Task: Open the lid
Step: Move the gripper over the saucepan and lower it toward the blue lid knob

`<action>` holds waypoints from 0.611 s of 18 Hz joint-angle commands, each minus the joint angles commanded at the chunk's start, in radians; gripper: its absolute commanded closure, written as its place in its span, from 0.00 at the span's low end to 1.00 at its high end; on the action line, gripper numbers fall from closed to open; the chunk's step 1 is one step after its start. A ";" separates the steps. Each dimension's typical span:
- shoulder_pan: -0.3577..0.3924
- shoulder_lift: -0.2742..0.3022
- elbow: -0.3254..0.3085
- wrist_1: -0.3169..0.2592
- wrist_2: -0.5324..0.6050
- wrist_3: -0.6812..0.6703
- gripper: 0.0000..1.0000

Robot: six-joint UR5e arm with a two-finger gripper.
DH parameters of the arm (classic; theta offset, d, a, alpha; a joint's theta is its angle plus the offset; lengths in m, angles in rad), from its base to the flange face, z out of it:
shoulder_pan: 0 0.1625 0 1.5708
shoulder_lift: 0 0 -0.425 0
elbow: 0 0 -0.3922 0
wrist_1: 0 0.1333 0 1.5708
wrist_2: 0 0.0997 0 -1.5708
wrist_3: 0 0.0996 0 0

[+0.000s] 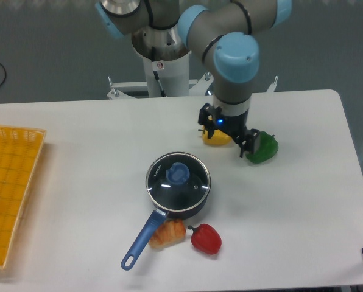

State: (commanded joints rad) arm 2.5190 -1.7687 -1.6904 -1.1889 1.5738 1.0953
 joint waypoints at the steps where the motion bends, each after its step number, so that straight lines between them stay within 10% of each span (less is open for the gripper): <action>1: -0.017 -0.003 0.000 0.000 0.000 -0.011 0.00; 11: -0.118 -0.133 0.061 0.037 0.011 -0.020 0.00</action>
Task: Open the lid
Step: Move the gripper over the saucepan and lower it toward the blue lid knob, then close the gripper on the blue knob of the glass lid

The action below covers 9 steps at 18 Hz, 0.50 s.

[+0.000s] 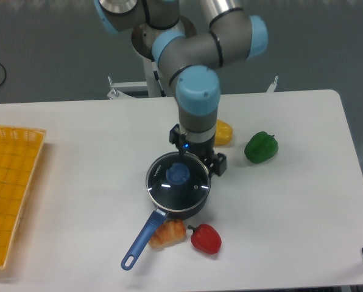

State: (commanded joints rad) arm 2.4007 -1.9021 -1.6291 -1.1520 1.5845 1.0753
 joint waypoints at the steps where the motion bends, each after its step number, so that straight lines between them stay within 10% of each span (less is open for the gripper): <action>1: -0.006 -0.003 0.000 -0.002 0.011 -0.002 0.00; 9: -0.035 -0.012 -0.025 -0.003 0.022 -0.018 0.00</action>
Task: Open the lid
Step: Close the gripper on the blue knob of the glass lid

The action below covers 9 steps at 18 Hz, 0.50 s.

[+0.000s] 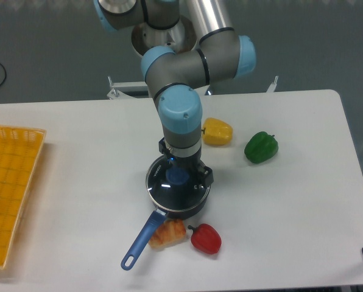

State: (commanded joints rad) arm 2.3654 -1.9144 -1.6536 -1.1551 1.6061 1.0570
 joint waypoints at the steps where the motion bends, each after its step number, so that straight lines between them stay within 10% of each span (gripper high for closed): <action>1: -0.002 0.000 -0.003 0.000 -0.002 -0.014 0.00; 9: -0.008 -0.002 -0.011 0.000 0.000 -0.029 0.00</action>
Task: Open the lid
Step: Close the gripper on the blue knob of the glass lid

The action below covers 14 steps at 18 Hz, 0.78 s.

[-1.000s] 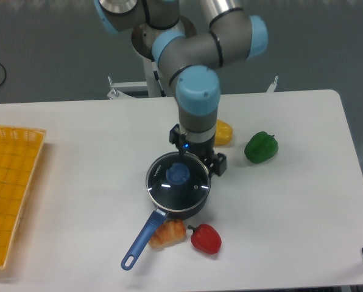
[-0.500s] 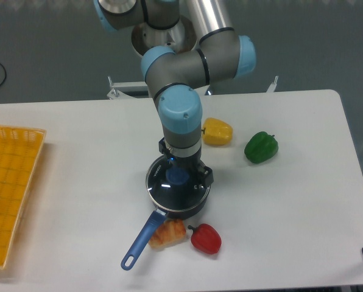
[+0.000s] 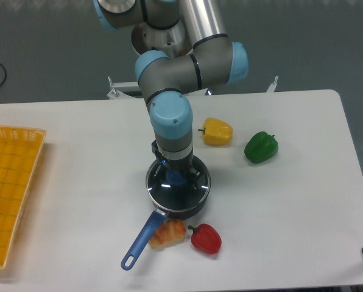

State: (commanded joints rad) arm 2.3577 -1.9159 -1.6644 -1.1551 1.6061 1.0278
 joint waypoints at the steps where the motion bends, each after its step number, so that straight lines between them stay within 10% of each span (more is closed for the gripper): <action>1: -0.002 0.000 0.000 0.000 0.000 0.000 0.00; 9: -0.009 -0.008 -0.008 0.000 0.008 -0.006 0.00; 14: -0.023 -0.009 -0.015 0.002 0.038 -0.008 0.18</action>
State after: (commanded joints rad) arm 2.3347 -1.9251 -1.6797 -1.1536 1.6444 1.0201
